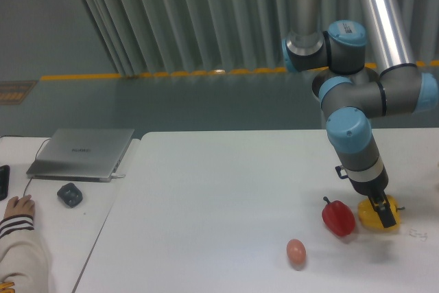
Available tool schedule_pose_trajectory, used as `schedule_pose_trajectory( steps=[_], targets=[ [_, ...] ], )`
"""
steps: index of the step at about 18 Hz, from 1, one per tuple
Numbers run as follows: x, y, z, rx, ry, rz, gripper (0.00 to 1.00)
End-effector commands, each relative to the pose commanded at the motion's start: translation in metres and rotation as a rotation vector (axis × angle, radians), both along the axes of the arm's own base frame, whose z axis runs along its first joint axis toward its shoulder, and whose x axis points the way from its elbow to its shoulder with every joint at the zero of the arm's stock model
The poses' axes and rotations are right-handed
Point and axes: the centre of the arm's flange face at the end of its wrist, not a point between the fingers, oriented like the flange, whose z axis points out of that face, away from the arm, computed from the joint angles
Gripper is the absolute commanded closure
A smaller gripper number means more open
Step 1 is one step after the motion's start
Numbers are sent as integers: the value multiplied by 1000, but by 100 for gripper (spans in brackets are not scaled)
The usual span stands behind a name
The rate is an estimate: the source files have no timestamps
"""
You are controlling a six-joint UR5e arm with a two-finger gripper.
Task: Place the yellow pepper in a basket
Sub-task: 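Lower onto the yellow pepper and close the gripper around it, then lift the yellow pepper and carry it away from the red pepper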
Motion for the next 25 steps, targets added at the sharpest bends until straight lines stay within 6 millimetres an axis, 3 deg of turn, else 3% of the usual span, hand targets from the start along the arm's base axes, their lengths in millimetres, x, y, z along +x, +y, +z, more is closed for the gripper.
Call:
schedule_pose_trajectory(
  steps=[2, 3, 5, 9, 12, 15, 19, 25],
  targets=[
    [-1, 0, 1, 0, 4, -2, 57],
    [-1, 1, 2, 2, 4, -3, 66],
    [-2, 1, 3, 4, 6, -1, 76],
    [-5, 0, 12, 16, 16, 0, 78],
    [-11, -5, 44, 54, 48, 11, 77],
    [-28, -26, 76, 96, 81, 55, 77],
    [-68, -64, 106, 153, 75, 91, 76],
    [-147, -134, 122, 210, 57, 132, 76]
  ],
)
